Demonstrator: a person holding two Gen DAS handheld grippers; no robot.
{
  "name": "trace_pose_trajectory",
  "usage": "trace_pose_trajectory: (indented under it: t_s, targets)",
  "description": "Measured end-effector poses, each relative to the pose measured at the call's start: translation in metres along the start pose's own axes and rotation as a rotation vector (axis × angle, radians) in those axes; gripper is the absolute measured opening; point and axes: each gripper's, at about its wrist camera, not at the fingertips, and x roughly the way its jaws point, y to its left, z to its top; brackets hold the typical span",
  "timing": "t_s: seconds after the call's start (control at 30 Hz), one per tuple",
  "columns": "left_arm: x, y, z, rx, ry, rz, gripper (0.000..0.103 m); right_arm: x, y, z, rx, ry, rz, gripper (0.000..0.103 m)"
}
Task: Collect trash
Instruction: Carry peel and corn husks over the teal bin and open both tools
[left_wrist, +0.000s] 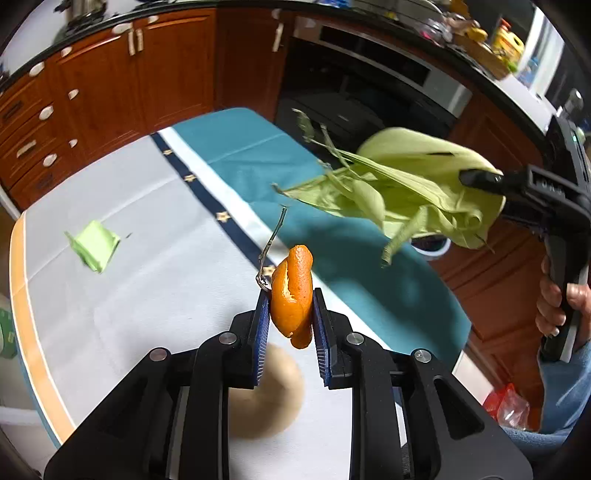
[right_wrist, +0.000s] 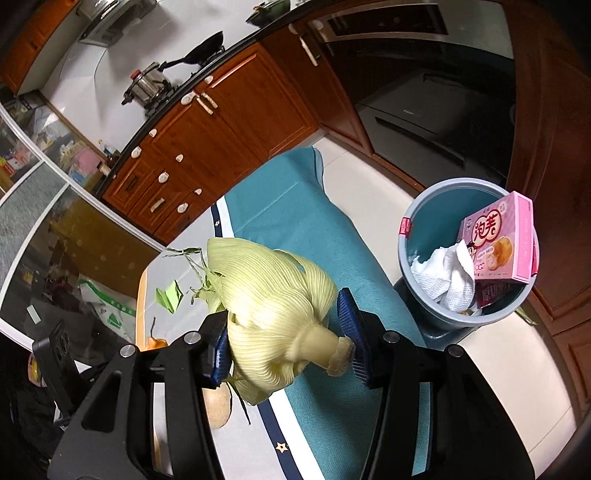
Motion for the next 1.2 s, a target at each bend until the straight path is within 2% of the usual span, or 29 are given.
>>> trace_pose_trajectory:
  t_s: [0.4, 0.8, 1.0, 1.2]
  targets:
    - [0.04, -0.07, 0.012, 0.13, 0.06, -0.06, 0.023, -0.022, -0.032, 0.001, 0.056, -0.039, -0.005, 0.049]
    - [0.077, -0.128, 0.05, 0.244, 0.109, -0.087, 0.023, -0.043, -0.102, 0.01, 0.188, -0.11, -0.043, 0.049]
    - [0.106, -0.159, 0.068, 0.312, 0.143, -0.086, 0.023, -0.052, -0.147, 0.015, 0.261, -0.159, -0.106, 0.049]
    - [0.146, -0.187, 0.086, 0.35, 0.19, -0.081, 0.023, -0.043, -0.186, 0.023, 0.315, -0.173, -0.172, 0.049]
